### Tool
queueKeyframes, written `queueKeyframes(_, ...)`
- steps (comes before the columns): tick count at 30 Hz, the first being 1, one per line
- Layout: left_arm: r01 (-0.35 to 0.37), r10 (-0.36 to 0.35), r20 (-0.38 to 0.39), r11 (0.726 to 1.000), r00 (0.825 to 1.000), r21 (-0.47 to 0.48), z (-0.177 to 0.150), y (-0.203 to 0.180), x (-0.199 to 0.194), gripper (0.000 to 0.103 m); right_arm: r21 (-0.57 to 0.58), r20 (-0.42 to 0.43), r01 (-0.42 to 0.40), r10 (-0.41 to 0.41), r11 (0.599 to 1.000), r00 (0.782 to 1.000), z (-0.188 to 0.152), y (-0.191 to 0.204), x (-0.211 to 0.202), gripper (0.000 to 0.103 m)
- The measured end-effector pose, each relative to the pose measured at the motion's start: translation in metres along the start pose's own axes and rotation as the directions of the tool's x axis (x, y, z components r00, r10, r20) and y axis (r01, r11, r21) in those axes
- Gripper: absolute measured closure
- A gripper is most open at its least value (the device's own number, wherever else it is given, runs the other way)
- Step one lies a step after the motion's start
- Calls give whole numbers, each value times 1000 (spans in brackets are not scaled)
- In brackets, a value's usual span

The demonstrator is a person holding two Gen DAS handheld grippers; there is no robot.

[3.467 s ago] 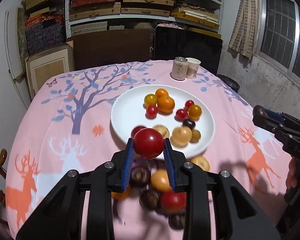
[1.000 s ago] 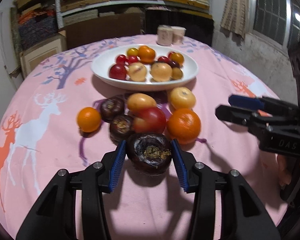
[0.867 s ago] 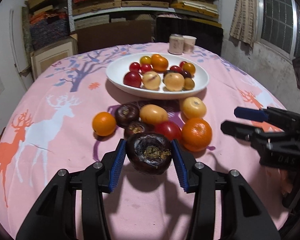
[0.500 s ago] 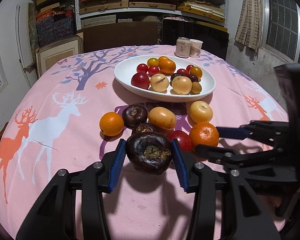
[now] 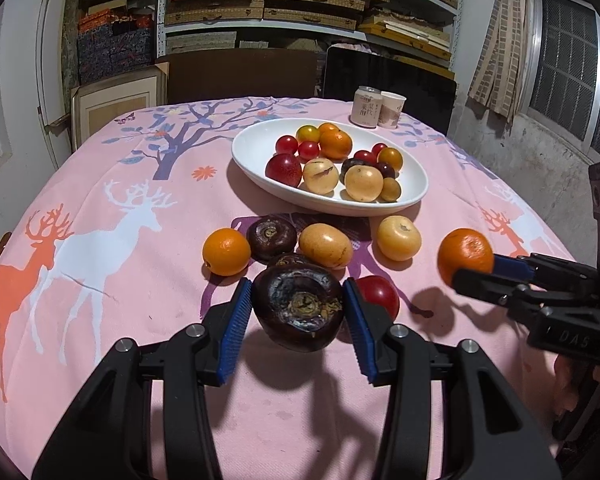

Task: Organize fruits
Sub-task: 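Grasp a wrinkled dark plum with the left tool while the right tool grasps an orange, then carry the plum and orange over the plate and open both tools, then grasp an orange with the left tool while the right tool grasps a red apple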

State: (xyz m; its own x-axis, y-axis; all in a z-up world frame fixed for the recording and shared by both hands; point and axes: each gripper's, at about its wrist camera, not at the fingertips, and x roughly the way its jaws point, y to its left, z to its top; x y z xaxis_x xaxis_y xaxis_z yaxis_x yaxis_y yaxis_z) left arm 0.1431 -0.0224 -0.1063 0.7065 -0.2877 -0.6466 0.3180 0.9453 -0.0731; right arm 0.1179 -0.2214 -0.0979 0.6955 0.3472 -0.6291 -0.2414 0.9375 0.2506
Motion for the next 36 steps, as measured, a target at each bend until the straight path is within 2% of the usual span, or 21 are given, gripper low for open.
queueKeyframes(6, 28, -28, -4, 999, 1000, 18, 23, -3, -3, 58, 32, 95, 53, -55, 998, 994, 28, -28, -23, 59)
queueKeyframes(13, 2, -3, 6, 998, 1000, 57, 95, -9, 27, 58, -36, 209, 121, -110, 992, 972, 84, -33, -5, 59)
queueKeyframes(17, -12, 13, -28, 999, 1000, 32, 133, -6, 74, 58, -43, 196, 138, -127, 989, 972, 112, -36, 32, 59)
queueKeyframes(21, -5, 2, -96, 999, 995, -32, 155, 4, 121, 57, -34, 148, 109, -103, 993, 984, 129, -44, 71, 57)
queueKeyframes(23, -5, -2, -118, 998, 993, -60, 160, 10, 137, 53, -56, 124, 85, -78, 995, 989, 132, -42, 85, 54)
queueKeyframes(24, -4, -5, -119, 997, 993, -77, 162, 13, 140, 44, -64, 127, 87, -78, 994, 989, 133, -41, 87, 43)
queueKeyframes(25, 2, -14, -110, 995, 994, -103, 162, 17, 139, 34, -67, 142, 96, -85, 993, 986, 133, -39, 86, 40)
queueKeyframes(27, 22, -33, -77, 989, 996, -146, 159, 24, 131, 24, -58, 166, 81, -70, 995, 984, 132, -38, 77, 36)
queueKeyframes(32, 45, -55, -58, 985, 997, -168, 140, 35, 97, 23, -19, 151, 57, -53, 998, 987, 114, -40, 50, 36)
queueKeyframes(34, 47, -55, -60, 989, 997, -139, 127, 37, 80, 23, -3, 127, 34, -33, 999, 991, 102, -41, 40, 36)
queueKeyframes(36, 21, -26, -51, 995, 998, -99, 112, 41, 62, 21, 19, 87, 0, -1, 1000, 996, 87, -39, 32, 36)
